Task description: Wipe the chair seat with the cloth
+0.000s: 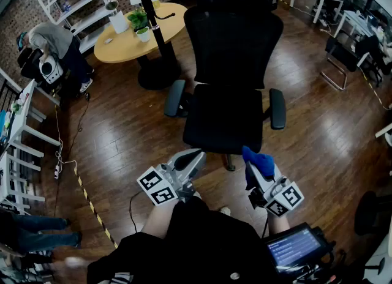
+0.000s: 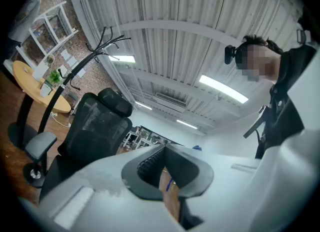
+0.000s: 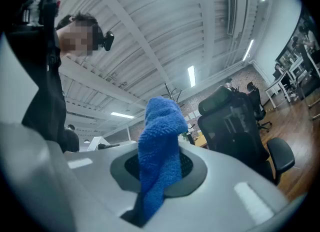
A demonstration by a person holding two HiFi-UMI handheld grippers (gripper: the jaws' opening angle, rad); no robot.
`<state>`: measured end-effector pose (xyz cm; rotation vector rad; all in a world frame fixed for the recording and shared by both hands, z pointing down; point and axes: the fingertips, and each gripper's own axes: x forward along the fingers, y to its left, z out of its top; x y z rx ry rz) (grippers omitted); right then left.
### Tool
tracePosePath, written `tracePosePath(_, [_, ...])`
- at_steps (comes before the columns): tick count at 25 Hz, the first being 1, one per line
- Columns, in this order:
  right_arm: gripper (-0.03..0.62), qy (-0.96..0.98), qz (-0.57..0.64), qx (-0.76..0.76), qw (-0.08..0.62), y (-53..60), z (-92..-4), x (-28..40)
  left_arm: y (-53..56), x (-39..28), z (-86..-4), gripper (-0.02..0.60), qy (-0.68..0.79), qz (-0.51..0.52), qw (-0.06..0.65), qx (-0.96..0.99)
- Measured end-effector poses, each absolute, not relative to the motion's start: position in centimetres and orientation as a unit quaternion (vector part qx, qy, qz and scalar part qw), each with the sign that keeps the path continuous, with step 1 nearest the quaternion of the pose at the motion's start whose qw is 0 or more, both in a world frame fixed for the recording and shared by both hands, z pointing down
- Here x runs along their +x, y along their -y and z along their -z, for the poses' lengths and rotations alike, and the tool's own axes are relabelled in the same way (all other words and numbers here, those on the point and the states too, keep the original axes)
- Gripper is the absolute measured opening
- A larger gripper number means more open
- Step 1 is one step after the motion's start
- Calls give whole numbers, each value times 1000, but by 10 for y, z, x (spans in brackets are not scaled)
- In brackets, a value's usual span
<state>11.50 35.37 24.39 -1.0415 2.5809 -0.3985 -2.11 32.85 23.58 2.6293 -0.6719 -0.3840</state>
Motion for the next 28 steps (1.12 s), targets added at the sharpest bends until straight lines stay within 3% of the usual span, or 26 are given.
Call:
tracePosePath(14, [38, -902, 145, -389, 123, -172, -265, 61, -142, -56, -264, 5, 207, 163, 219, 940])
tracePosePath(28, [38, -871, 188, -452, 39, 5, -321, 62, -8, -61, -302, 5, 181, 146, 307, 923])
